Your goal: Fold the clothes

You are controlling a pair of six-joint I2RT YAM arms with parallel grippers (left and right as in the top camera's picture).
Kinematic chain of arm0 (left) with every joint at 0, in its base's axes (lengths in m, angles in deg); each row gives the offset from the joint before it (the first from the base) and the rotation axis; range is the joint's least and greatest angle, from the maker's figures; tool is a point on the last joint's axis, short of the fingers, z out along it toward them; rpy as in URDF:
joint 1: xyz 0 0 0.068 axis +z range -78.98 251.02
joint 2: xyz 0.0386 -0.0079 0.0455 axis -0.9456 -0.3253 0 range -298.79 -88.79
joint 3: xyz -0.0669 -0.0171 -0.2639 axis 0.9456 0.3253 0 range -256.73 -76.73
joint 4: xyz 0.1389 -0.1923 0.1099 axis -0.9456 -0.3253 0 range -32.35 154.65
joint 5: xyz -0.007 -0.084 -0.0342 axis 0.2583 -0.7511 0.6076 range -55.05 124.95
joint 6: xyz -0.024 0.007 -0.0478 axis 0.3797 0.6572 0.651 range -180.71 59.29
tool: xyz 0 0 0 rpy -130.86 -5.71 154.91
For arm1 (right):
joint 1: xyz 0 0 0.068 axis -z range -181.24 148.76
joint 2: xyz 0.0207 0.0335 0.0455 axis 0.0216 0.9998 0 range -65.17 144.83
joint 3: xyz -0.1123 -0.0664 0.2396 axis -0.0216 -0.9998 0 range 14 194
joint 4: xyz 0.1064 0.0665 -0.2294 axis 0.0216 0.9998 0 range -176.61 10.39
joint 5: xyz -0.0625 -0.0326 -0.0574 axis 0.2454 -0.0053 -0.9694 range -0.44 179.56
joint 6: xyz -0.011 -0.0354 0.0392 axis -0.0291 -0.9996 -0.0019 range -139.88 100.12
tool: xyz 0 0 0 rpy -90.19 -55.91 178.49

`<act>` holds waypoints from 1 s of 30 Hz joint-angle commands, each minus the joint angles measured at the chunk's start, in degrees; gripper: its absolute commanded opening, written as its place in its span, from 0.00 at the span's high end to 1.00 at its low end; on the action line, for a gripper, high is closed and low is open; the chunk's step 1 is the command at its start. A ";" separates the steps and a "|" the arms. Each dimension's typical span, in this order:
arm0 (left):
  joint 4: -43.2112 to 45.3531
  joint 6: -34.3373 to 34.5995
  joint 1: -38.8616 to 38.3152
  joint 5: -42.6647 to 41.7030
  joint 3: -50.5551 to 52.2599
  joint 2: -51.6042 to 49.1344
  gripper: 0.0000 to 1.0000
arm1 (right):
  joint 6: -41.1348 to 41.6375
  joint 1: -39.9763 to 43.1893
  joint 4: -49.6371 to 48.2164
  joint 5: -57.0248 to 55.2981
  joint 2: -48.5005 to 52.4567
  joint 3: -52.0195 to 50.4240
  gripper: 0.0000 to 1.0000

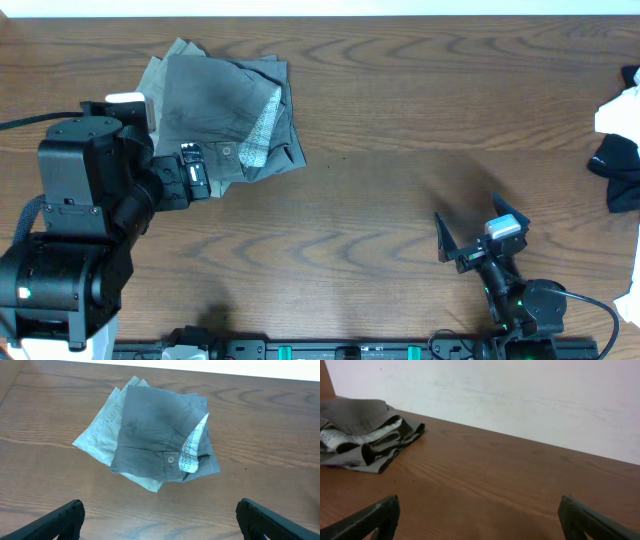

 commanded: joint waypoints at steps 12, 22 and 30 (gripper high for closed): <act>16.63 0.61 0.24 0.07 8.31 11.10 0.02 | 0.72 -0.15 -0.04 -0.37 -0.35 -0.31 0.01; 39.47 0.74 7.26 0.00 34.40 33.38 0.02 | 0.72 -0.15 -0.07 -0.37 -0.35 -0.31 0.01; 44.02 0.74 8.00 -0.68 52.68 49.92 0.02 | 0.72 -0.15 -0.04 -0.37 -0.35 -0.31 0.01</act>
